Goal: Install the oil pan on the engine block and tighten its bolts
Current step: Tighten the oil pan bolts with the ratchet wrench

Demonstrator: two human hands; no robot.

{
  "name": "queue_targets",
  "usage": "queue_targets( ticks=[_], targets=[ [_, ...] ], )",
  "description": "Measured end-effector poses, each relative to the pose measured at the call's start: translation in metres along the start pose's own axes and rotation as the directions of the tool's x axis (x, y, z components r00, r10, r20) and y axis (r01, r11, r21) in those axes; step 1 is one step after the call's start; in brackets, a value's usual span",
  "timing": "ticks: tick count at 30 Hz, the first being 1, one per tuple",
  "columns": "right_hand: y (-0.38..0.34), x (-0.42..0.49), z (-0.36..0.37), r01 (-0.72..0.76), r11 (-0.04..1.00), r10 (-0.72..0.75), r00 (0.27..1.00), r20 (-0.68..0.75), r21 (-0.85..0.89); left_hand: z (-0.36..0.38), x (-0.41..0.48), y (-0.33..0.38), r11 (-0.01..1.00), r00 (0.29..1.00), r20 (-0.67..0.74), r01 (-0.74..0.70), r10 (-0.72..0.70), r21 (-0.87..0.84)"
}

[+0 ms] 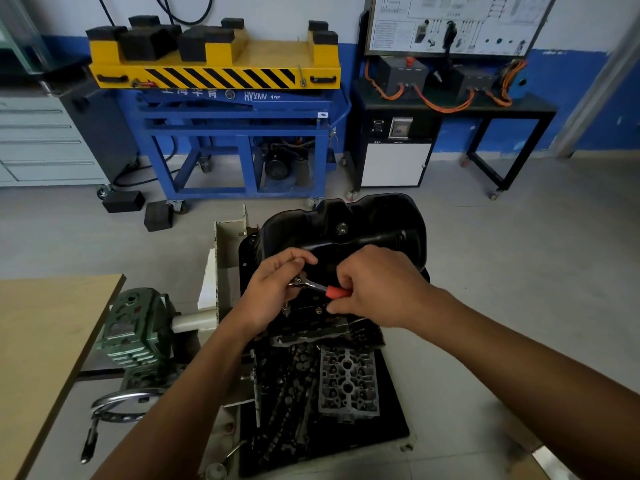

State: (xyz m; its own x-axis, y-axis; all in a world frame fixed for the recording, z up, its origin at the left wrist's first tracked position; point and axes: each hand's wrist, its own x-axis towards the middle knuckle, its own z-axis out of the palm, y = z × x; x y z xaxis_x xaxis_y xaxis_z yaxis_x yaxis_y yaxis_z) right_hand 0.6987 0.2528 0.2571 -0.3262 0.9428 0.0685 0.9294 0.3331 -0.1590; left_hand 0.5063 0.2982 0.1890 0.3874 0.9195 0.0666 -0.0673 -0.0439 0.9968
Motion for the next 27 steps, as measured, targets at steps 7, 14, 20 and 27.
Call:
queue_targets(
  ticks=[7,14,20,27],
  targets=[
    [0.013,0.014,0.001,-0.005,0.998,0.002,0.999,-0.052,-0.066,0.0,-0.001,0.002,1.0,0.994,0.106,-0.002,0.001,0.014],
    [0.017,0.023,0.001,0.012,0.998,-0.018,0.996,-0.092,-0.06,-0.001,-0.002,0.009,0.998,0.96,0.275,0.045,-0.054,0.04],
    [0.013,0.013,0.001,-0.016,0.999,0.014,0.999,-0.05,-0.041,0.013,0.001,0.006,1.0,0.992,-0.122,-0.007,0.01,0.024],
    [-0.035,-0.006,0.002,0.054,0.991,-0.064,0.995,0.08,0.119,0.028,0.007,0.003,0.992,0.961,-0.26,-0.071,0.097,0.109]
  ],
)
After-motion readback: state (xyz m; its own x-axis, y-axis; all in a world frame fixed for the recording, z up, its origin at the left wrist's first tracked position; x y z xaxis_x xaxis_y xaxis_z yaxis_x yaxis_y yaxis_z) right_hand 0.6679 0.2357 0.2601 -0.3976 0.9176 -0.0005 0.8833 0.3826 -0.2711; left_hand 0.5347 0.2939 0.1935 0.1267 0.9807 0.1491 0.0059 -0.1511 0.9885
